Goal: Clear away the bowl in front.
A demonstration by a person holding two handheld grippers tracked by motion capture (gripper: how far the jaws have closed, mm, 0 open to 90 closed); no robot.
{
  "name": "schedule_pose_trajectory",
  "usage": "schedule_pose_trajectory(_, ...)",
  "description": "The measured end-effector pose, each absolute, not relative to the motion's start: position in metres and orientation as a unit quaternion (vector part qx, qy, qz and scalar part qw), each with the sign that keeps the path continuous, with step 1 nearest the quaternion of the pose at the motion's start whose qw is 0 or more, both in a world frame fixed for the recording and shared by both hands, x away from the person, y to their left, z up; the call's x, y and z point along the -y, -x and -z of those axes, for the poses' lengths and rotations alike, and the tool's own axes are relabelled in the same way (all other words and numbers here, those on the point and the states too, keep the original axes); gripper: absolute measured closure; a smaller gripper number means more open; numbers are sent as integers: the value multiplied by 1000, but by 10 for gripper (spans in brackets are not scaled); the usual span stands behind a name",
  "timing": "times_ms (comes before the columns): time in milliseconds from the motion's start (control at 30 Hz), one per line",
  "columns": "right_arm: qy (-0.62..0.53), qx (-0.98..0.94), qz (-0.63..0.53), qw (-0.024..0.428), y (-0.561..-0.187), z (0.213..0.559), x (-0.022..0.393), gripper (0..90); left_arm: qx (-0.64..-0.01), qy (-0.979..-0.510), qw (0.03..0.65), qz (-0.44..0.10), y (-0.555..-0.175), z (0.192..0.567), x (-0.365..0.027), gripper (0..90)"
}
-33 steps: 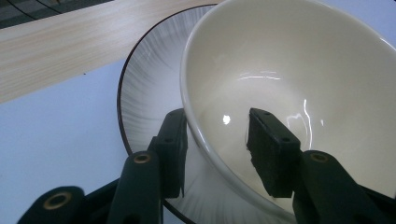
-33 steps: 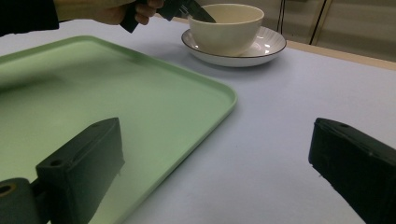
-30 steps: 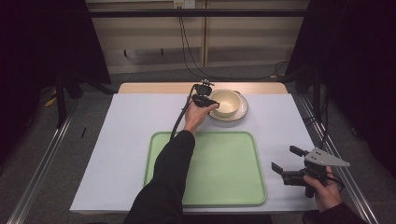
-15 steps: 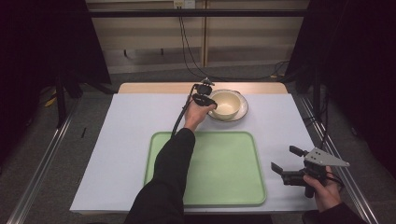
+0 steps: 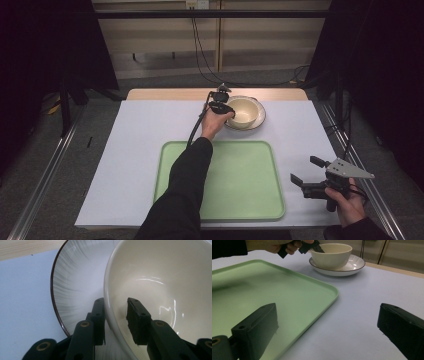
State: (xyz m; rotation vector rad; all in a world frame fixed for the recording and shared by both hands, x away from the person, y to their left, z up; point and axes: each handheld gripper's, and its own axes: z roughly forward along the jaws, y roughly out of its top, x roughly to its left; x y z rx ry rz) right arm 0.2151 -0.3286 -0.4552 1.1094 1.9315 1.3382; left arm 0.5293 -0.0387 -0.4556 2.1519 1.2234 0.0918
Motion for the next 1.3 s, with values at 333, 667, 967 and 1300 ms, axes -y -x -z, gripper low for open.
schedule_pose_trajectory(333, -402, -724, -492, 269, -215, 456, 326, 24, -496, -799, 340, -16, -533, 452, 35, 841)
schedule_pose_trajectory(667, -401, -715, -500, 281, -214, 455, 328, 24, -515, -783, 349, -15, -534, 450, 33, 842)
schedule_pose_trajectory(967, -397, -716, -500, 281, -214, 455, 328, 24, -526, -773, 354, -14, -536, 449, 23, 840)
schedule_pose_trajectory(1300, -397, -716, -501, 282, -214, 455, 328, 24, -523, -767, 371, -18, -536, 437, 12, 841)
